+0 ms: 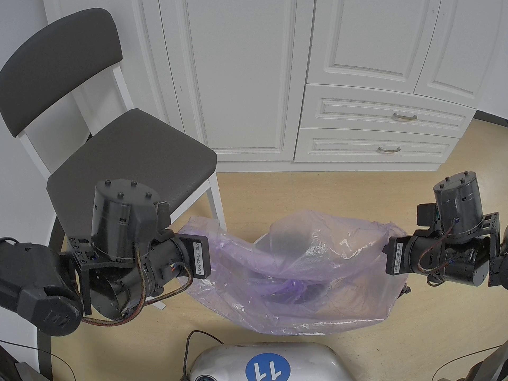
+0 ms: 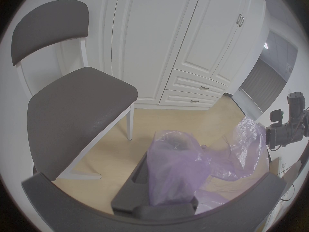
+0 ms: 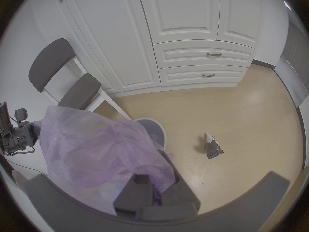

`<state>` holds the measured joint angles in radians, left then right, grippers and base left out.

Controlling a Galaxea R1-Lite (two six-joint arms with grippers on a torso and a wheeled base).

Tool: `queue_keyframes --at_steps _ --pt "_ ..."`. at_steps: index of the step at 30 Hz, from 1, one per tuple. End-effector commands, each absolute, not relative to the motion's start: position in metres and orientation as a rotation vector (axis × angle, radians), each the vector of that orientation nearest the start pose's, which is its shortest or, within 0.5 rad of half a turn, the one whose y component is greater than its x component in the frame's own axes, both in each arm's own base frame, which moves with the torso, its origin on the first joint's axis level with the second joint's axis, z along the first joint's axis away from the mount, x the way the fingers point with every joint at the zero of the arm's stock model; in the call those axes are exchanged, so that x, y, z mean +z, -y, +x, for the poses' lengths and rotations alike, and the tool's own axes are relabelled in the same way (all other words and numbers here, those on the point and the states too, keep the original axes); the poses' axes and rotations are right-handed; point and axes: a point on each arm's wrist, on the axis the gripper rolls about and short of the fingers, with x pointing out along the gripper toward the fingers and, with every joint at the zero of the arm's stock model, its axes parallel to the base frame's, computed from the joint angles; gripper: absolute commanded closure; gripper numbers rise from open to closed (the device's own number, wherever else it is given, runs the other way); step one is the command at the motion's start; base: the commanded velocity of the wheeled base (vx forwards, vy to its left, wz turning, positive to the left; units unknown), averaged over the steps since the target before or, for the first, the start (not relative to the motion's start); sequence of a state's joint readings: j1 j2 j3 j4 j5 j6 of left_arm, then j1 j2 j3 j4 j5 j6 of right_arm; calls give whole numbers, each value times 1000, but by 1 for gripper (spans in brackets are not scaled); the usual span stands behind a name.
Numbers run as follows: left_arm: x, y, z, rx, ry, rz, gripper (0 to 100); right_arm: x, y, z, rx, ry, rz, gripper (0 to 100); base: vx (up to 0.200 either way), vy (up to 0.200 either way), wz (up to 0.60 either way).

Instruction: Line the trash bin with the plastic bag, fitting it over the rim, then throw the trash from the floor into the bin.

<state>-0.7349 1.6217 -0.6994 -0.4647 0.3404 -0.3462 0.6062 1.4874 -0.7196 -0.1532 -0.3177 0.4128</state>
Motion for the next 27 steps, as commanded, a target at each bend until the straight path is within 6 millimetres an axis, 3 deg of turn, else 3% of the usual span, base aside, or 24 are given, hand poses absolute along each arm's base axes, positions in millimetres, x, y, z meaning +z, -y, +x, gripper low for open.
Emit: queue_keyframes --at_steps 1,17,27 --pt "157 175 210 -302 -470 -97 100 167 -131 202 147 -618 111 100 0 0 0" --pt "145 166 222 -248 -500 -77 100 154 -125 202 119 -656 56 100 0 0 0" --pt "146 159 225 -224 -492 -81 100 144 -109 197 107 -681 -61 100 0 0 0"
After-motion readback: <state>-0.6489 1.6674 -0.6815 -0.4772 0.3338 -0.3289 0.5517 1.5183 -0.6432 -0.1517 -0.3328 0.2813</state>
